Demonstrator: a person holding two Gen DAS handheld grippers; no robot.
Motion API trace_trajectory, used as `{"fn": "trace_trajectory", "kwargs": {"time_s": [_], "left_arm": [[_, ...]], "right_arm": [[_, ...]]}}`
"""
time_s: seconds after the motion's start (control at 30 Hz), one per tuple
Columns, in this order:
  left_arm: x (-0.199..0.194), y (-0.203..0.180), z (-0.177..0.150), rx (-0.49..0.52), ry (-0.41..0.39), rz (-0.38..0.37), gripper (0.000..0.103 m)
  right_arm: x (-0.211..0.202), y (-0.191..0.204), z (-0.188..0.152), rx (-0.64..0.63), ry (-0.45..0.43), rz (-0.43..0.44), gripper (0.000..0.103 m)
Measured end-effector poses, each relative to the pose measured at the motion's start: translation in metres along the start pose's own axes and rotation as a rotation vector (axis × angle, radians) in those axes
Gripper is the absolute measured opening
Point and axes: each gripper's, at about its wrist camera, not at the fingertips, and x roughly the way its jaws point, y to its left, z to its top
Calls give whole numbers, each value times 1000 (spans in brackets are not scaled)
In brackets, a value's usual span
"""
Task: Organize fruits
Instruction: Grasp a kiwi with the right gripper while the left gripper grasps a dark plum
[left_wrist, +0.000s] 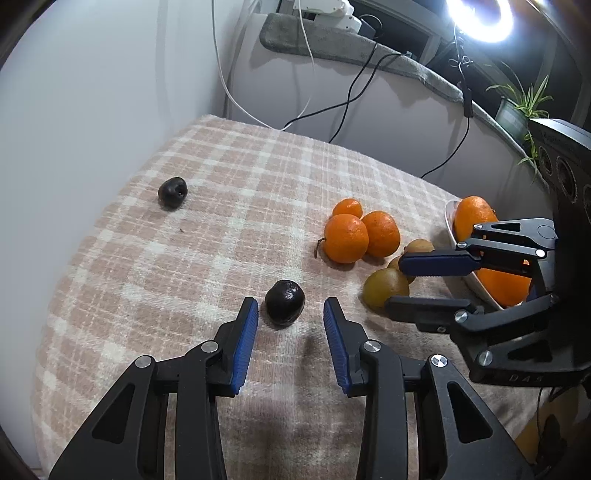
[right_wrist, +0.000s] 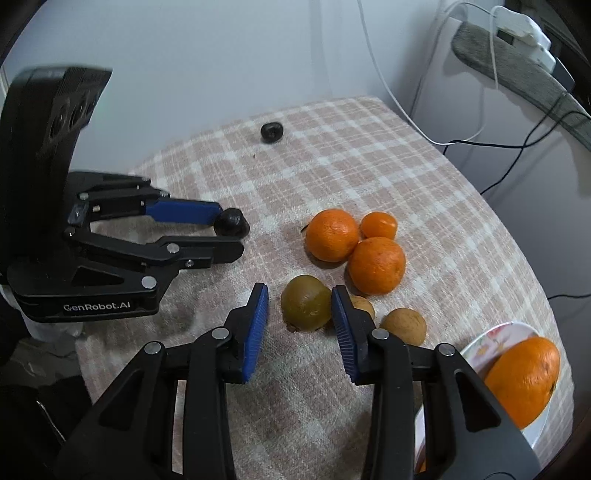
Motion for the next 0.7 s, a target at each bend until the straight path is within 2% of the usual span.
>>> {"fn": "trace_trajectory", "kwargs": {"time_s": [0.23, 0.3, 0.47, 0.7], "left_arm": [[5, -2, 2, 9, 11, 7, 33], [6, -2, 3, 9, 12, 12, 30], [8, 0, 2, 10, 14, 31, 21], [3, 1, 1, -7, 4, 26, 21]], "right_arm": [[6, 1, 1, -49, 17, -50, 36], [7, 2, 1, -64, 19, -72, 30], [8, 4, 2, -93, 18, -93, 27], [3, -2, 0, -38, -8, -57, 25]]}}
